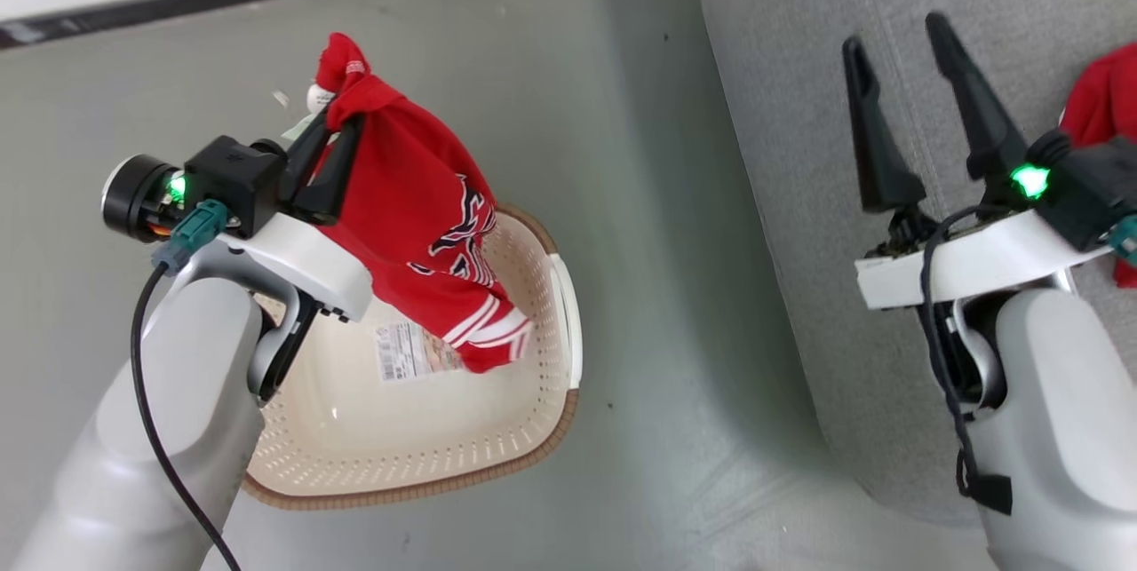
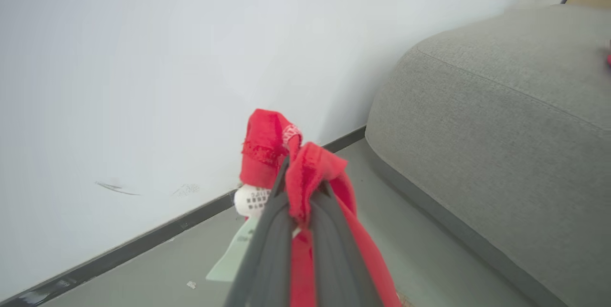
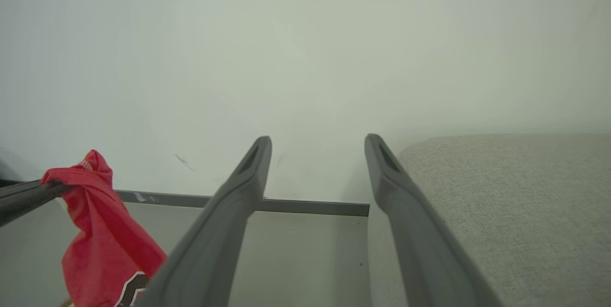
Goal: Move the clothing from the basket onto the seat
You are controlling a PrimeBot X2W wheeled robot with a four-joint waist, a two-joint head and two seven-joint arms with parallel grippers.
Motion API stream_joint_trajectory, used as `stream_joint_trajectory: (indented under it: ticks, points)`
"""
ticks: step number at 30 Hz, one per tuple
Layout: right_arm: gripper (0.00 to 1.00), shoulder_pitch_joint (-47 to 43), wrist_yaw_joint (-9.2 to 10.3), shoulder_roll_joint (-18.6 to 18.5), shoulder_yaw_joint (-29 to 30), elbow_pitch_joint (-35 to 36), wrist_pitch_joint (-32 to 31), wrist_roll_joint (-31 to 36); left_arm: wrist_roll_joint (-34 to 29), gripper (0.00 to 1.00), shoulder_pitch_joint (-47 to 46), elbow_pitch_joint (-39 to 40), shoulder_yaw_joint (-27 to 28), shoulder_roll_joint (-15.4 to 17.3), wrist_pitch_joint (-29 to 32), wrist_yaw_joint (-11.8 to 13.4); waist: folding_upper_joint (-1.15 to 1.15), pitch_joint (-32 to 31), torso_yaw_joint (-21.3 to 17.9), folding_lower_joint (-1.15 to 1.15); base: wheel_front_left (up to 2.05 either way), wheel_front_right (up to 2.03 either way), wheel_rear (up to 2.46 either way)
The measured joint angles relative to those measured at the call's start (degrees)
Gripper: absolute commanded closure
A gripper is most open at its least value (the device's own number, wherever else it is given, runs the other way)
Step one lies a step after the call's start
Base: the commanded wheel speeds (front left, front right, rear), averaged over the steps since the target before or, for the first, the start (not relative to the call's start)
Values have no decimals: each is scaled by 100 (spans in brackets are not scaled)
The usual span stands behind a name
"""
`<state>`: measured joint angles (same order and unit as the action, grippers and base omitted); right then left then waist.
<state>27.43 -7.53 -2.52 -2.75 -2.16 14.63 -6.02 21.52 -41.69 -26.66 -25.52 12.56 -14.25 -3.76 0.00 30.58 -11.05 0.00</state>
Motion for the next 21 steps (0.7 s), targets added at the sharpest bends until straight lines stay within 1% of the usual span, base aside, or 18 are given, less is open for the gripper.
stream_joint_trajectory:
  ticks: [7,12,21]
  points:
    - [0,-203,1,-3,-98,-211,-1,252,4,100,-36,308,-216,-44,183,-119,0,-450,137,0,0,0,0]
    - [0,-414,1,-9,-246,-401,0,377,32,100,-135,465,-397,-212,368,-200,0,-778,209,0,0,0,0]
    - [0,-748,1,-296,-498,-677,-1,605,164,100,-264,705,-670,-379,667,-254,0,-1360,272,0,0,0,0]
